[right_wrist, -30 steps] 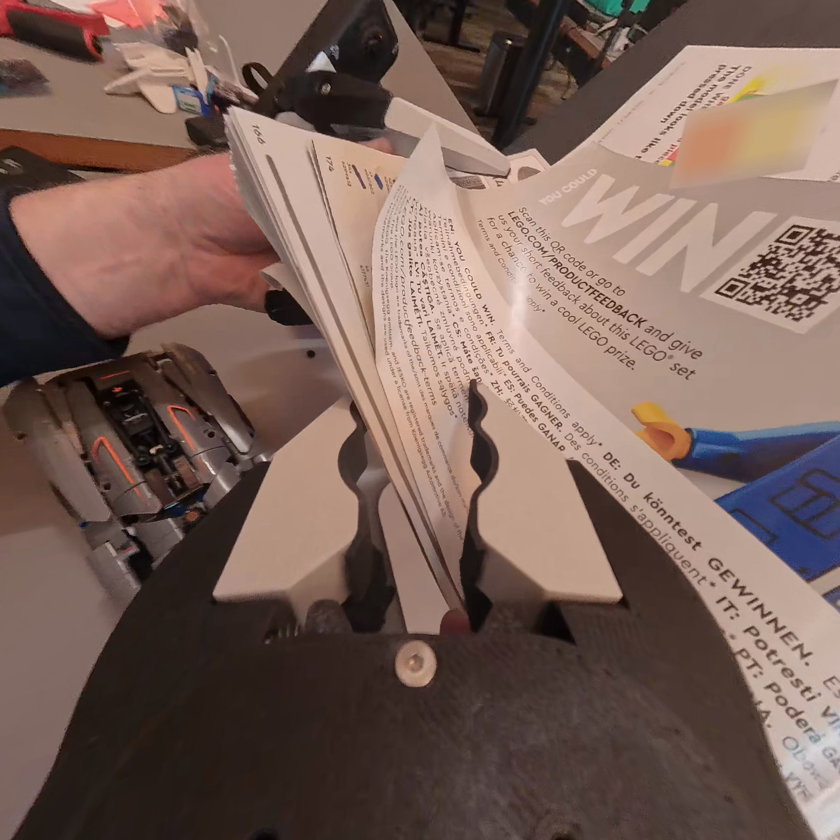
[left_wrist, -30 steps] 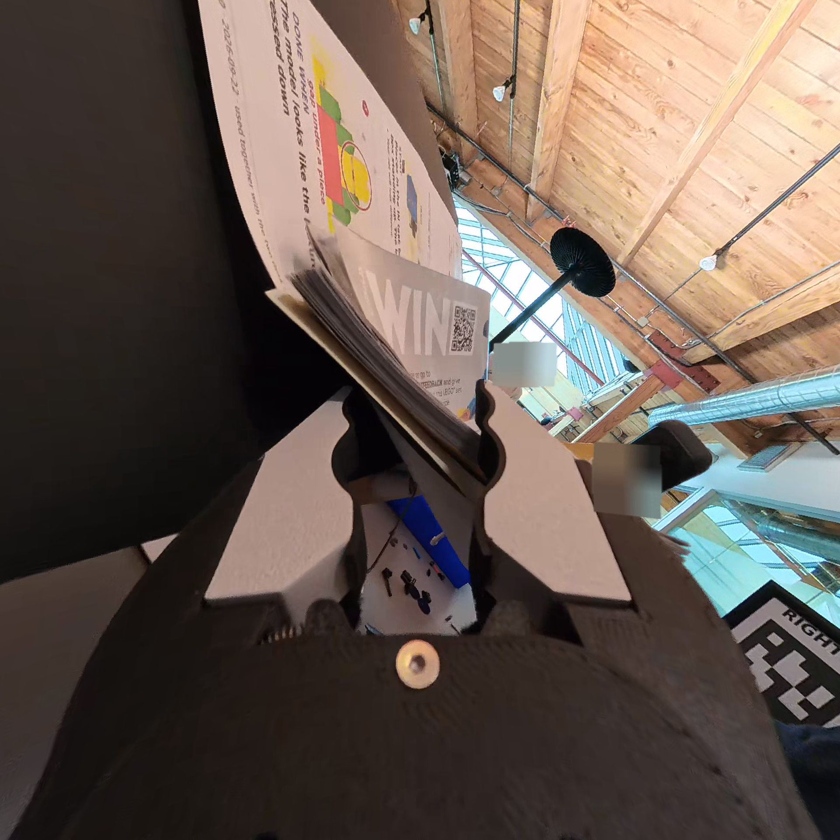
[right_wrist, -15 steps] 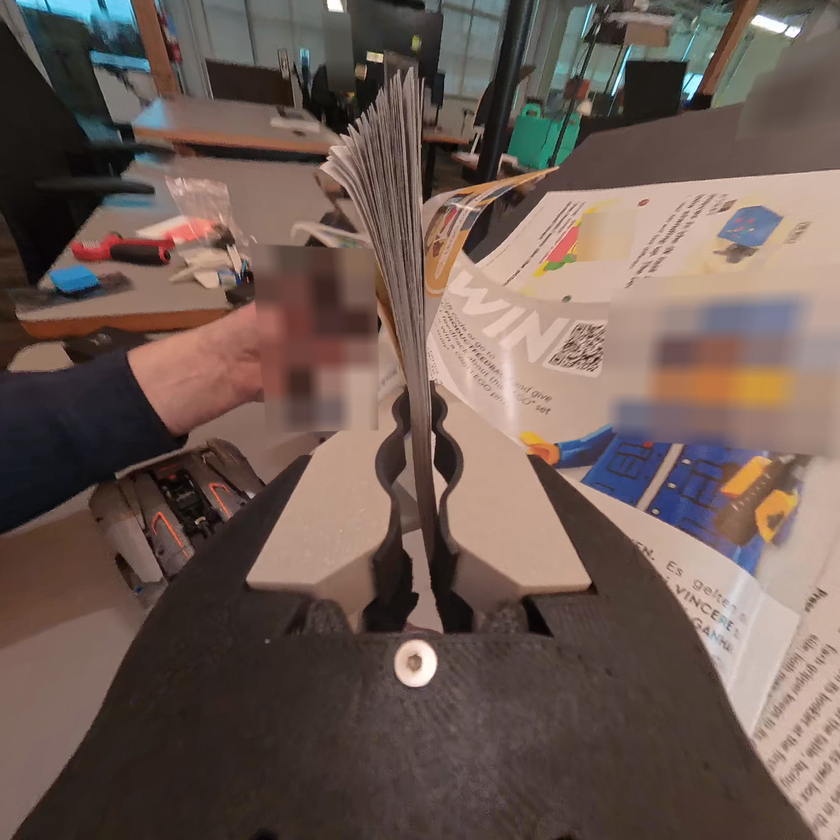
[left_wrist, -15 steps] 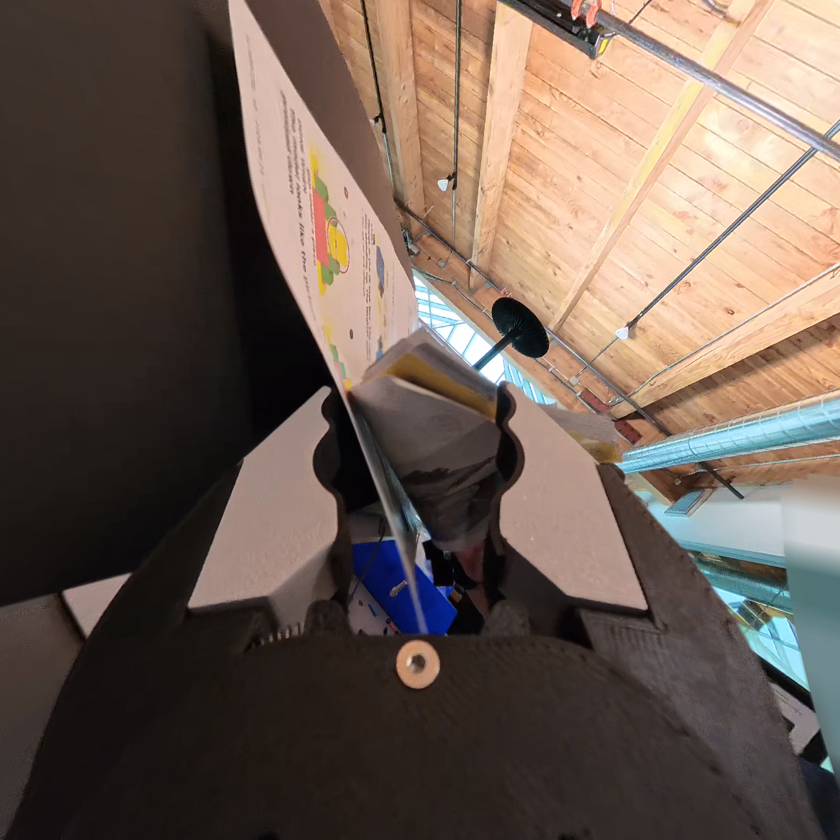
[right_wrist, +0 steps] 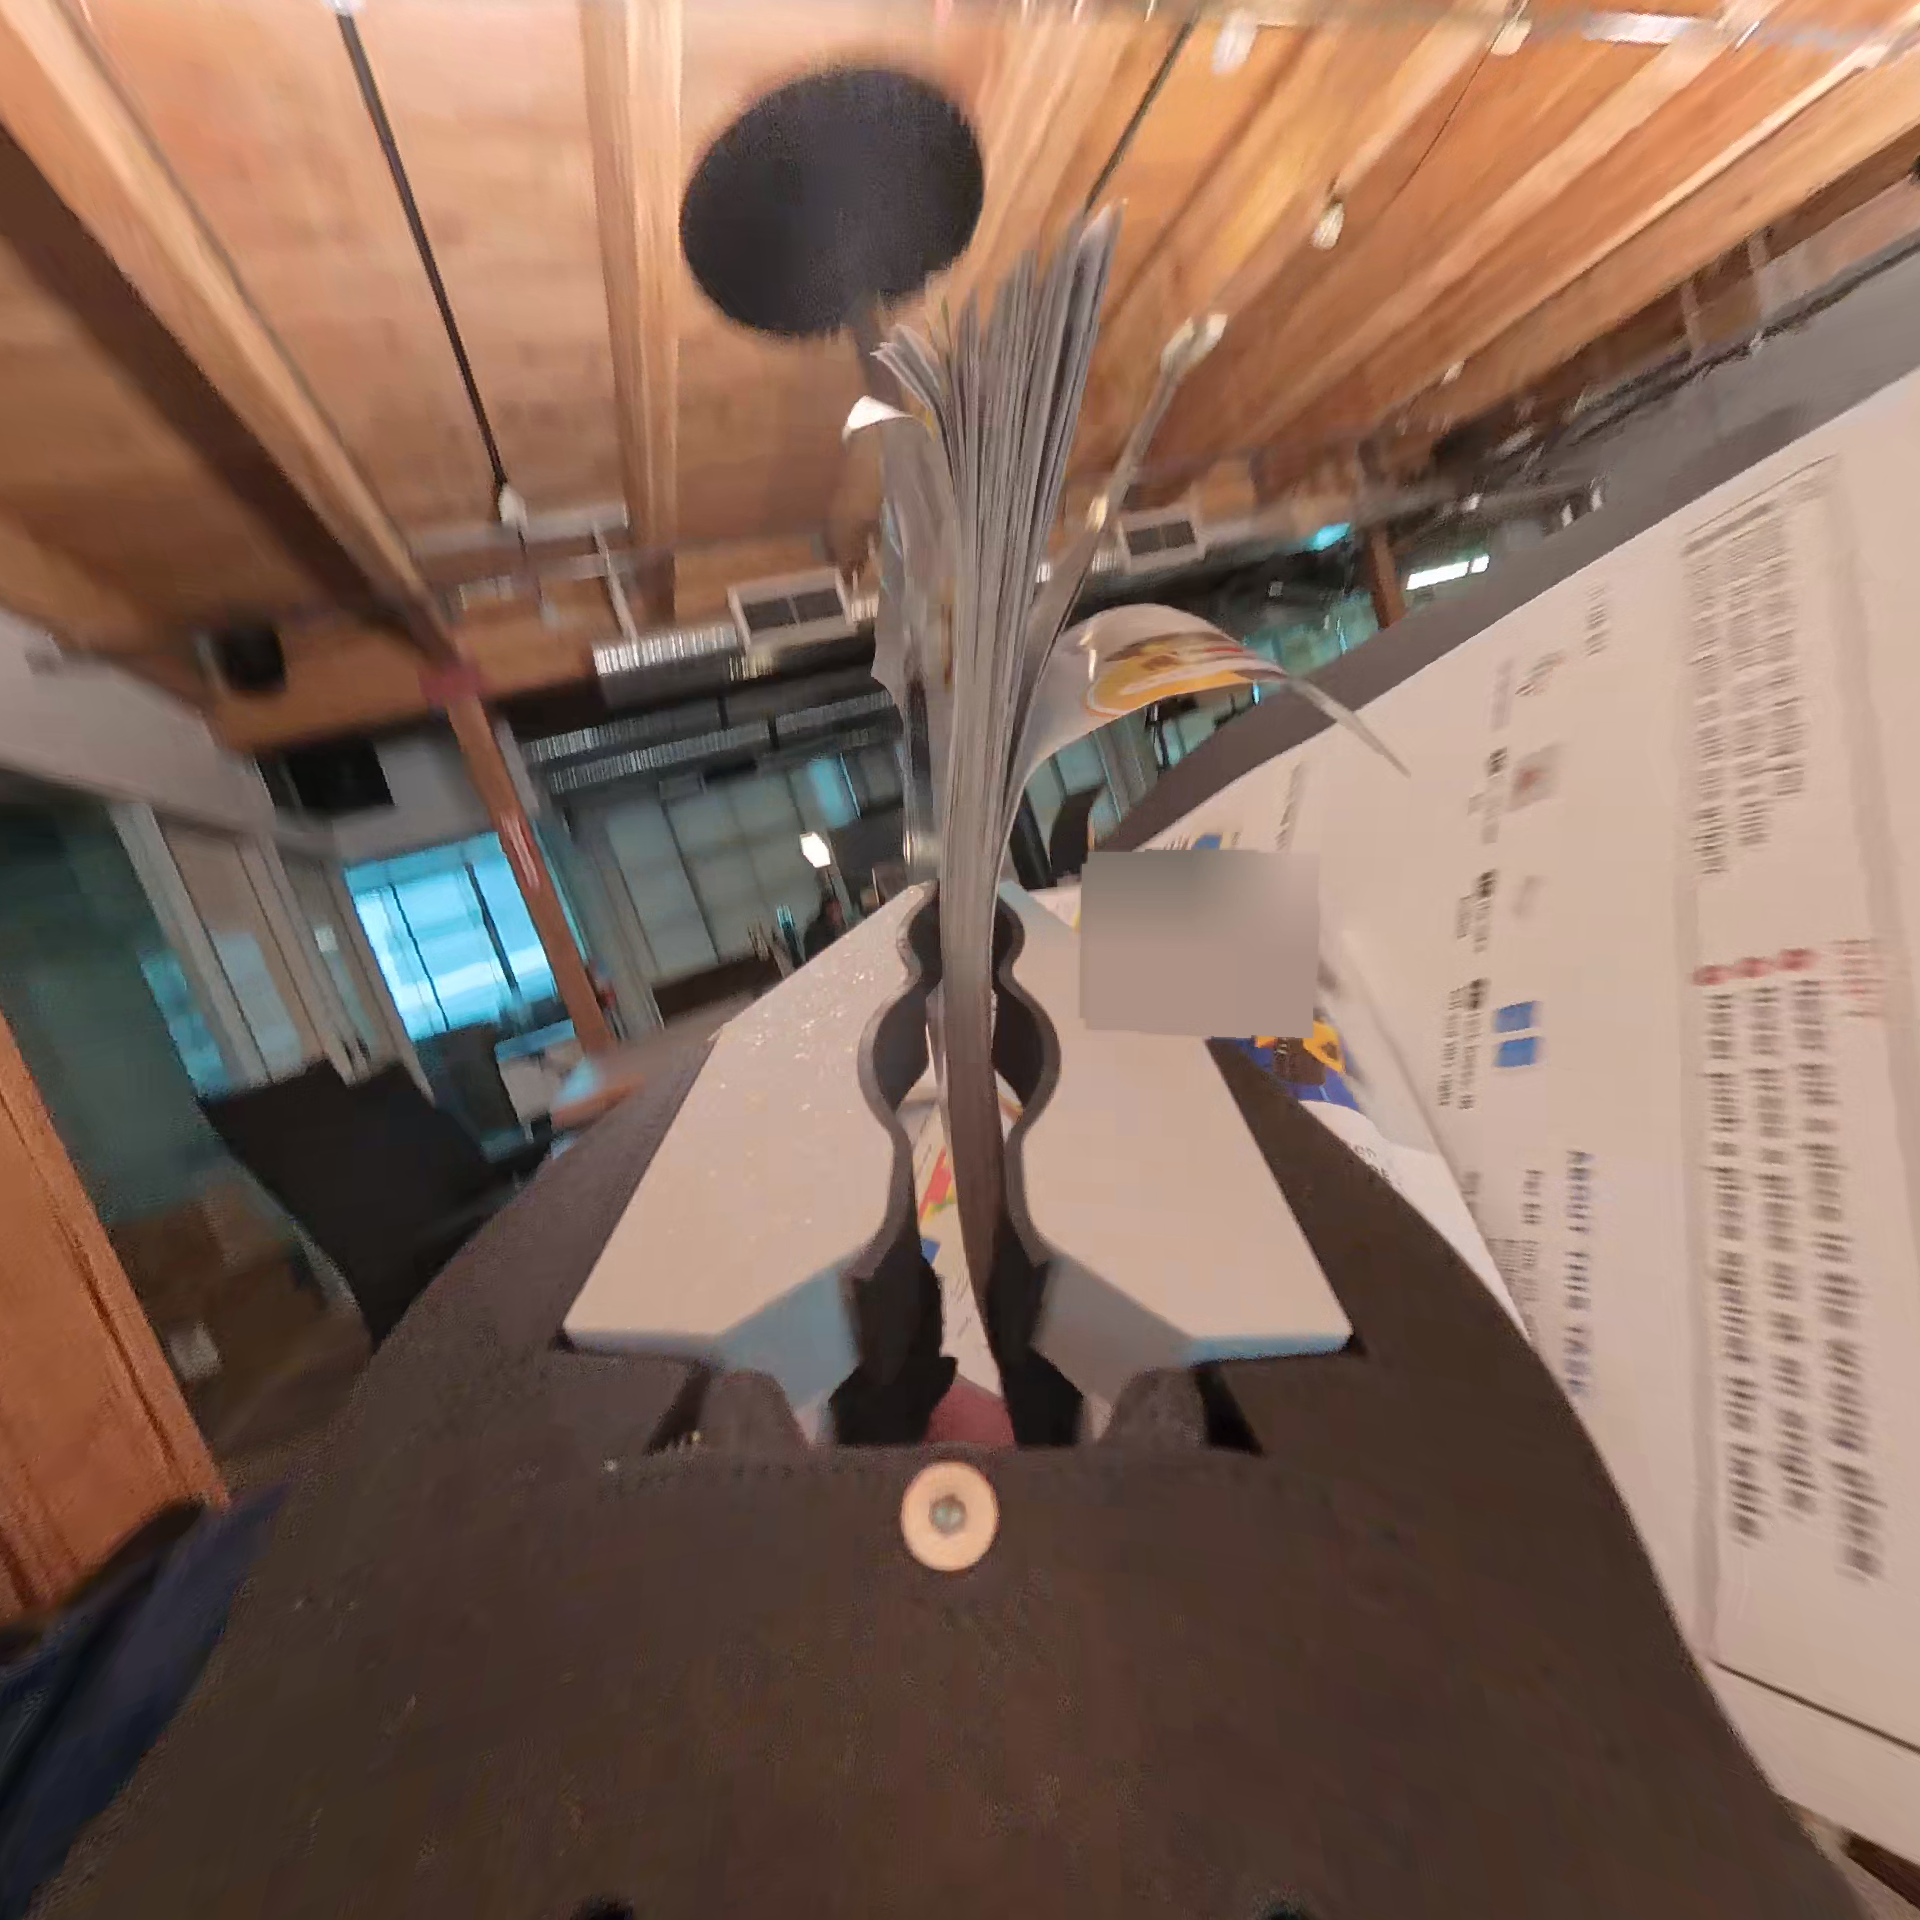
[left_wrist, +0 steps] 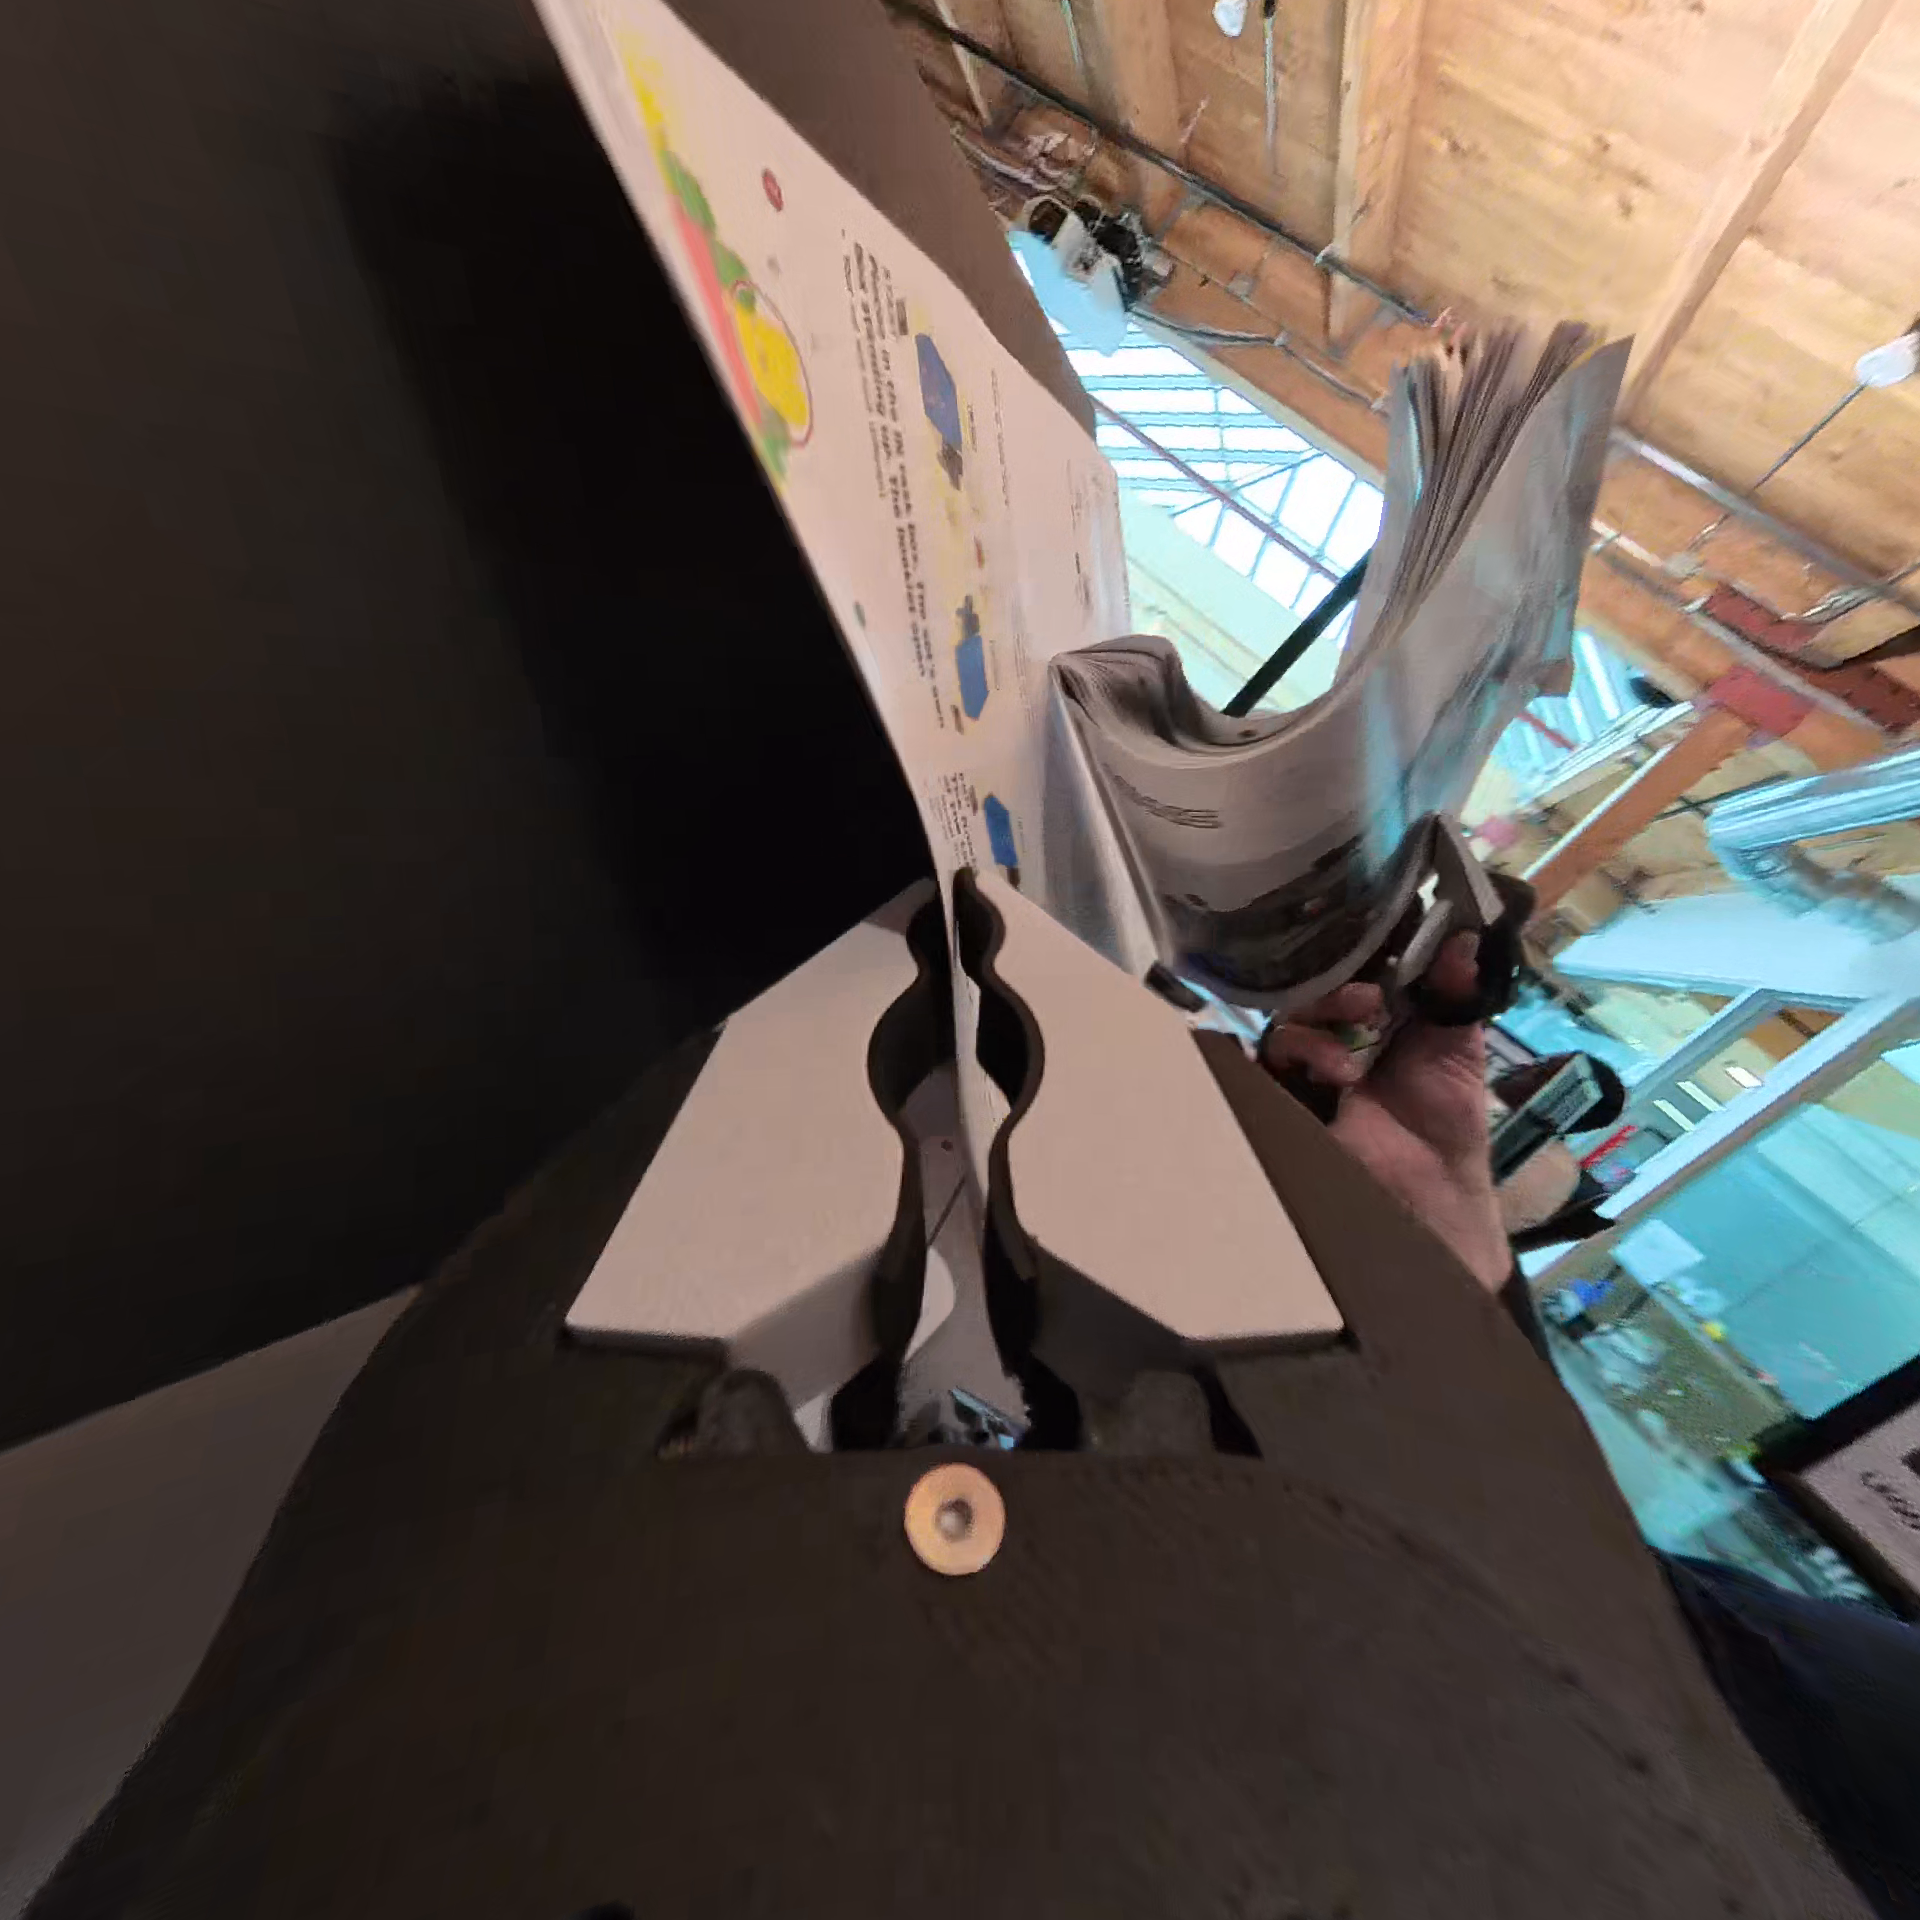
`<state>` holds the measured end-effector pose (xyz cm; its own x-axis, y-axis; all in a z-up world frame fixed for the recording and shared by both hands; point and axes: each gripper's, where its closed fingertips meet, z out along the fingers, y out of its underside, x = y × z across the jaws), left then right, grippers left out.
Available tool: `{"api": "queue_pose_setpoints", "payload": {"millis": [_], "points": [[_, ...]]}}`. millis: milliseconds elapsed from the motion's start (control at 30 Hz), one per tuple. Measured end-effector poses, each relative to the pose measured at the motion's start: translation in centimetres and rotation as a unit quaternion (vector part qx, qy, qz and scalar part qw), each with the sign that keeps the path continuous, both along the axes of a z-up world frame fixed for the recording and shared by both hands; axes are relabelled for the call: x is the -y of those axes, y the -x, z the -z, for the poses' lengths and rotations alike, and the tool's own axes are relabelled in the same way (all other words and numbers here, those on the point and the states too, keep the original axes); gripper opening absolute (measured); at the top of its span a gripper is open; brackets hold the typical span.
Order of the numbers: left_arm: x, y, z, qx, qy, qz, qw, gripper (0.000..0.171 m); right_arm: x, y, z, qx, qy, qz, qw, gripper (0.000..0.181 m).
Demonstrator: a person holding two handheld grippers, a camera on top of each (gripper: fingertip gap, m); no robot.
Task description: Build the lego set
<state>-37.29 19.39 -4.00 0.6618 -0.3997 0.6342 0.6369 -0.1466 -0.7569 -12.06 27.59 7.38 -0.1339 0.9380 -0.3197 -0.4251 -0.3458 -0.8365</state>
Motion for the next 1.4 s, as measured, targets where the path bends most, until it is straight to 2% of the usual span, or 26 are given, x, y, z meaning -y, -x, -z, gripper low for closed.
{"api": "queue_pose_setpoints", "payload": {"millis": [167, 333, 533, 600, 700, 733, 767, 800, 900, 1033, 1100, 1167, 1233, 1333, 1400], "points": [[-1.0, 0.8, -2.4, -0.044, -0.003, -0.040, 0.998, 0.000, -4.0, -3.9, 0.3, -0.046, 0.050, 0.057, 0.996, 0.002], [-2.6, 1.9, -3.4, -0.090, 0.000, -0.092, 0.992, 0.000, -5.9, -4.5, 1.0, -0.040, 0.070, 0.091, 0.993, 0.003], [-4.6, 3.7, -4.1, -0.149, 0.000, -0.155, 0.977, 0.000, -7.7, -4.8, -1.0, -0.064, 0.098, 0.084, 0.990, 0.003], [-5.4, 4.8, -4.6, -0.188, -0.002, -0.185, 0.965, 0.000, -8.2, -4.9, -1.7, -0.071, 0.100, 0.086, 0.989, 0.003], [-7.1, 6.0, -3.0, -0.262, 0.053, -0.192, 0.944, 0.000, -8.9, -4.6, -1.2, -0.059, 0.109, 0.095, 0.988, 0.002], [-7.1, 6.4, -2.8, -0.268, 0.064, -0.195, 0.941, 0.012, -9.1, -4.6, -0.7, -0.055, 0.112, 0.098, 0.987, 0.003], [-6.7, 7.0, -2.6, -0.280, 0.075, -0.205, 0.935, 0.027, -9.2, -4.6, -0.2, -0.055, 0.114, 0.098, 0.987, 0.002], [-6.1, 7.7, -2.7, -0.293, 0.079, -0.221, 0.927, 0.033, -9.4, -4.6, 0.3, -0.056, 0.117, 0.098, 0.987, 0.002], [-4.1, 9.1, -2.3, -0.330, 0.100, -0.255, 0.903, 0.045, -10.0, -4.6, 1.7, -0.058, 0.134, 0.099, 0.984, 0.003], [-0.7, 9.7, -4.3, -0.391, 0.090, -0.316, 0.860, 0.054, -10.2, -4.4, 1.8, -0.061, 0.133, 0.103, 0.984, 0.003], [-0.2, 7.9, -5.0, -0.411, 0.089, -0.303, 0.855, 0.058, -10.2, -4.1, 1.4, -0.063, 0.133, 0.101, 0.984, 0.003], [-0.9, 3.5, -5.3, -0.408, 0.080, -0.245, 0.876, 0.058, -10.3, -3.7, 1.1, -0.067, 0.138, 0.103, 0.983, 0.003], [-1.9, -1.7, -5.5, -0.424, 0.052, -0.193, 0.884, 0.054, -10.5, -3.0, 0.6, -0.072, 0.142, 0.102, 0.982, 0.002], [-4.3, -8.1, -3.6, -0.440, 0.055, -0.112, 0.889, 0.052, -10.7, -2.5, -0.1, -0.082, 0.149, 0.107, 0.980, 0.002], [-6.3, -9.6, -2.2, -0.452, 0.067, -0.090, 0.885, 0.048, -10.6, -2.3, -0.4, -0.095, 0.157, 0.106, 0.977, 0.002]]}}
